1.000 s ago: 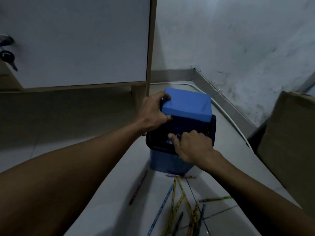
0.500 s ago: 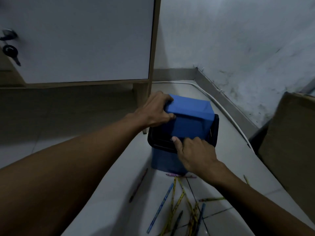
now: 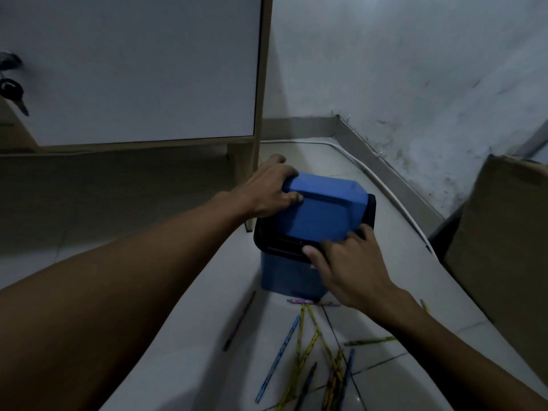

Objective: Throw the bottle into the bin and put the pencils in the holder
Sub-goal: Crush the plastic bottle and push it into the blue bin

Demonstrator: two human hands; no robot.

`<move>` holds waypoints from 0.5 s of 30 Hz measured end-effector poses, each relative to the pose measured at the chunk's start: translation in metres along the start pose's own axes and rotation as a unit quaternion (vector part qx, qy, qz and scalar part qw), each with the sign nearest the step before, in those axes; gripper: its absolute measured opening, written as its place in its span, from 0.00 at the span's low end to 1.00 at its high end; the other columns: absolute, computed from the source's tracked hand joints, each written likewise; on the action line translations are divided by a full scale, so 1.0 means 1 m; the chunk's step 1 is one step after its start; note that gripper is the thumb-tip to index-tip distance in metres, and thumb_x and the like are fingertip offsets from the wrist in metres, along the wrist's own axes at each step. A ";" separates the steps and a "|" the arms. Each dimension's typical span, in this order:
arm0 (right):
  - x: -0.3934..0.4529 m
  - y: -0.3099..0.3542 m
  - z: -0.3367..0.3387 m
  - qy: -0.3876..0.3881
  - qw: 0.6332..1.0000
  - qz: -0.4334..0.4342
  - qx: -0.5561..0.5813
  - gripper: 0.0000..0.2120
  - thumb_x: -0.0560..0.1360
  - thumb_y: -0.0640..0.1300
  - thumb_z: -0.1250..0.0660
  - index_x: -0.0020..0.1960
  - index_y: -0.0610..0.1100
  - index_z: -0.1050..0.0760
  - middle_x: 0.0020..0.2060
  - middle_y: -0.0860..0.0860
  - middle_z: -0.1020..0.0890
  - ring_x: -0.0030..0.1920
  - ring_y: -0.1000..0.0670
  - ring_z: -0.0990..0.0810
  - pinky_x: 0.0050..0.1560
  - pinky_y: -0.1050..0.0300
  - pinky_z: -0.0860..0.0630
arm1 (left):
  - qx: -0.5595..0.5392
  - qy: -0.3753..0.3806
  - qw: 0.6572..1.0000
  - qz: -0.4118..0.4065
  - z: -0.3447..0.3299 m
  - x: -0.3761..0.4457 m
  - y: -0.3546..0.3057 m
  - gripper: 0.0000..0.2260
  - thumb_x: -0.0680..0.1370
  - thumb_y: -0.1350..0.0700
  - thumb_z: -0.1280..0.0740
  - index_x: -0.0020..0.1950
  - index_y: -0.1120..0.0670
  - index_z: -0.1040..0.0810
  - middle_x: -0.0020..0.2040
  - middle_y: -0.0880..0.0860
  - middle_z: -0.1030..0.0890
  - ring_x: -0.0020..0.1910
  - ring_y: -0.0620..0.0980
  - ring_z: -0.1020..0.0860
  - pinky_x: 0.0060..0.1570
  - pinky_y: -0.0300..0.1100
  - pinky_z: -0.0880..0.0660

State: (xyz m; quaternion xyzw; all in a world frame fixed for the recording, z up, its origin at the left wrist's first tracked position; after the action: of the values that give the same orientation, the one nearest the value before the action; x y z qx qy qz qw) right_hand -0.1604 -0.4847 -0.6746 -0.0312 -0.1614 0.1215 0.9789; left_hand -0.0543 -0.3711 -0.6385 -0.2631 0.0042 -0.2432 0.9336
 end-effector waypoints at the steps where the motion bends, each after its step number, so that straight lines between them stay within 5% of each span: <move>1: -0.002 0.002 -0.004 0.015 1.000 -0.006 0.007 0.27 0.79 0.61 0.52 0.35 0.47 0.24 0.27 0.48 0.20 0.33 0.43 0.22 0.53 0.46 0.33 | 0.000 0.006 1.000 -0.001 0.000 0.000 -0.001 0.25 0.76 0.49 0.33 0.70 0.58 0.30 0.72 0.58 0.34 0.69 0.56 0.34 0.66 0.48 0.35; 5: -0.005 -0.005 -0.006 0.017 0.998 -0.029 0.053 0.23 0.77 0.58 0.48 0.40 0.47 0.21 0.34 0.49 0.17 0.38 0.46 0.19 0.62 0.45 0.33 | -0.023 0.029 0.999 -0.002 -0.003 0.000 -0.005 0.21 0.78 0.50 0.35 0.67 0.59 0.29 0.62 0.59 0.25 0.56 0.53 0.26 0.53 0.45 0.25; 11: -0.017 -0.014 0.026 -0.135 0.980 -0.045 0.135 0.07 0.73 0.42 0.30 0.39 0.39 0.21 0.39 0.44 0.22 0.36 0.45 0.22 0.38 0.51 0.22 | -0.045 0.040 0.998 -0.002 -0.004 0.000 -0.002 0.21 0.78 0.50 0.35 0.67 0.59 0.30 0.61 0.58 0.24 0.53 0.50 0.26 0.49 0.41 0.26; 15: -0.011 -0.020 0.036 -0.155 0.982 -0.072 0.082 0.11 0.70 0.46 0.28 0.48 0.40 0.21 0.50 0.42 0.21 0.51 0.41 0.23 0.45 0.48 0.23 | -0.059 0.045 0.997 0.002 -0.005 -0.003 -0.001 0.21 0.78 0.50 0.35 0.67 0.58 0.30 0.60 0.57 0.24 0.54 0.51 0.24 0.45 0.38 0.26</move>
State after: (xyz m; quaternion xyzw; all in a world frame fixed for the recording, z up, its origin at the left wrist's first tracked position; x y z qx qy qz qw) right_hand -0.1776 -0.5057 -0.6424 0.0798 -0.3027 0.0672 0.9474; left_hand -0.0580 -0.3733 -0.6426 -0.3062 0.0608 -0.2525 0.9158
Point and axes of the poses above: each hand's wrist, its own x-axis towards the middle knuckle, its own z-axis out of the back of the hand, y = z × x, the point moved 9 cm from there along x, towards the middle knuckle
